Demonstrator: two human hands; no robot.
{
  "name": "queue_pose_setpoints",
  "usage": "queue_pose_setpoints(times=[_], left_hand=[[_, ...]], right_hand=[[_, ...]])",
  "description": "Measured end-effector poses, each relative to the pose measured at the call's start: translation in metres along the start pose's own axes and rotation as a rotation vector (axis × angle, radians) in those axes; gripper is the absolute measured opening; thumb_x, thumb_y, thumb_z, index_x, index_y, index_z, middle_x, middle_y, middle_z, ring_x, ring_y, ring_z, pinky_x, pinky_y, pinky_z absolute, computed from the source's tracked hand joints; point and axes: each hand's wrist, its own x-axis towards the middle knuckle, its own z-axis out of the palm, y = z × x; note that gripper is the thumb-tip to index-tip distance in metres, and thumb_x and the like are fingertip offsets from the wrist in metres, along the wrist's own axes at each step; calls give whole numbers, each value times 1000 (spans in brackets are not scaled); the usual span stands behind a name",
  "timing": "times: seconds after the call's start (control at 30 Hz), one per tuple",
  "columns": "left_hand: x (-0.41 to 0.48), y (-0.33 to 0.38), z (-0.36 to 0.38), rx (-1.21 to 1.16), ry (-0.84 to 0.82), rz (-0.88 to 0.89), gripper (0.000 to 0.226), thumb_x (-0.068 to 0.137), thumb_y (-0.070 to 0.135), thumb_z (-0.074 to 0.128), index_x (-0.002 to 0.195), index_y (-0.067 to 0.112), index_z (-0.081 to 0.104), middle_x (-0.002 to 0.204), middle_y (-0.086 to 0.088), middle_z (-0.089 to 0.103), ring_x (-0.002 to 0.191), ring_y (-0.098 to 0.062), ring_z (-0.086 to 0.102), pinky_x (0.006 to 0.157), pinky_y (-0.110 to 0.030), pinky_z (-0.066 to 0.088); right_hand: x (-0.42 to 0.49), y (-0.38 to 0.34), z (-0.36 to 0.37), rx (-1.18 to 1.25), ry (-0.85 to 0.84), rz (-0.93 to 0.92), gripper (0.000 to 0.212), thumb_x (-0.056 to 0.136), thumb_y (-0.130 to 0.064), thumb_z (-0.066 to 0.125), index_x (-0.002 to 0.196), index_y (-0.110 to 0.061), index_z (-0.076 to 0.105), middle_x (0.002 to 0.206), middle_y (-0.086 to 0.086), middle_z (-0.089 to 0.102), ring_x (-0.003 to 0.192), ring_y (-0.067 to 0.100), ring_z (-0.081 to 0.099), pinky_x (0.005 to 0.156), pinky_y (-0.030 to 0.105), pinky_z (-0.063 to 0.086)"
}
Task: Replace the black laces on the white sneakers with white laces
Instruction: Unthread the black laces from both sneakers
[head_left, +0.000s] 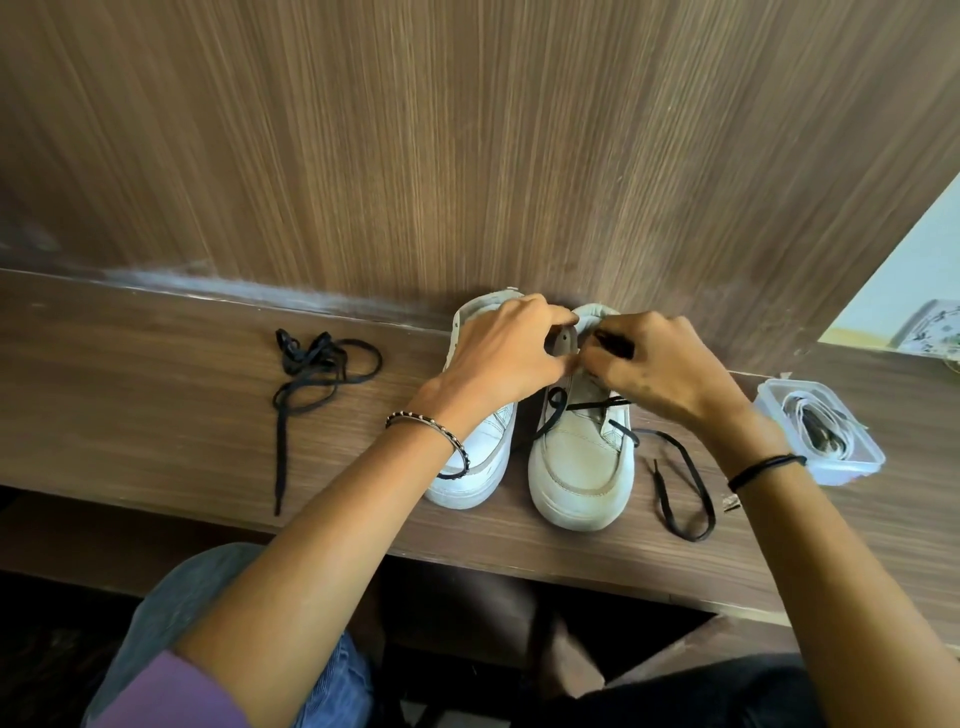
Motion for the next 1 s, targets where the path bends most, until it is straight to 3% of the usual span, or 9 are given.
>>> queue_pose_setpoints(times=[0.07,0.2,0.33,0.43,0.6,0.73,0.83,0.93,1.0], left_hand=[[-1,0,-1,-9,-17,2,47,92,41,68,138,34,61,126,8,62,122,-14,57,89,-28,44],[-1,-1,-4,-25,-45,1,47,93,44,69,138,36,60,122,8,62,116,-15,58,78,-26,37],[-1,1,-6,-35,-72,3,49,92,50,69,138,36,60,125,8,61,119,-15,57,79,-28,39],[-2,1,-6,-39,-78,3,52,89,55,70,136,35,61,125,8,61,119,-15,57,80,-30,42],[-2,-1,-8,-40,-117,0,64,85,54,75,144,37,54,131,10,58,120,-14,57,77,-26,35],[-3,-4,-9,-61,-209,5,81,77,52,83,148,35,49,127,9,57,109,-12,63,77,-28,38],[-3,-7,-9,-56,-220,26,77,79,48,82,148,36,49,126,9,57,105,-11,63,75,-27,34],[-2,-8,-9,-21,-196,47,71,83,45,79,147,36,50,126,10,58,105,-10,62,76,-26,33],[-1,-8,-9,-4,-186,61,70,83,44,79,146,34,51,122,10,59,106,-11,61,78,-28,36]], right_hand=[[1,-2,-2,-55,-101,-41,17,85,-49,58,76,-34,59,73,-8,63,71,16,61,66,38,50],[2,2,-9,28,-353,-67,19,86,-31,75,104,-27,70,90,-12,70,87,3,64,74,15,45],[5,11,-10,14,-330,-146,18,87,-34,80,100,-30,70,69,-31,61,71,-9,58,68,6,40],[3,9,-12,-18,-343,-208,25,87,-36,80,90,-47,58,72,-44,55,75,-17,54,69,2,37],[1,7,-12,-8,-361,-192,25,79,-43,86,95,-36,68,81,-22,64,81,-18,55,71,2,40],[2,6,-12,-30,-415,-171,18,82,-40,84,74,-38,68,64,-25,64,70,-11,59,65,6,42],[1,8,-11,-27,-372,-150,12,83,-41,82,77,-32,76,72,-15,72,72,-2,65,68,15,46],[-2,9,-5,-66,-185,-128,19,81,-52,71,76,-34,72,73,-11,69,74,7,65,72,40,56],[-3,8,-3,-44,8,-68,14,88,-42,69,77,-33,69,72,-12,66,74,12,63,71,45,57]])
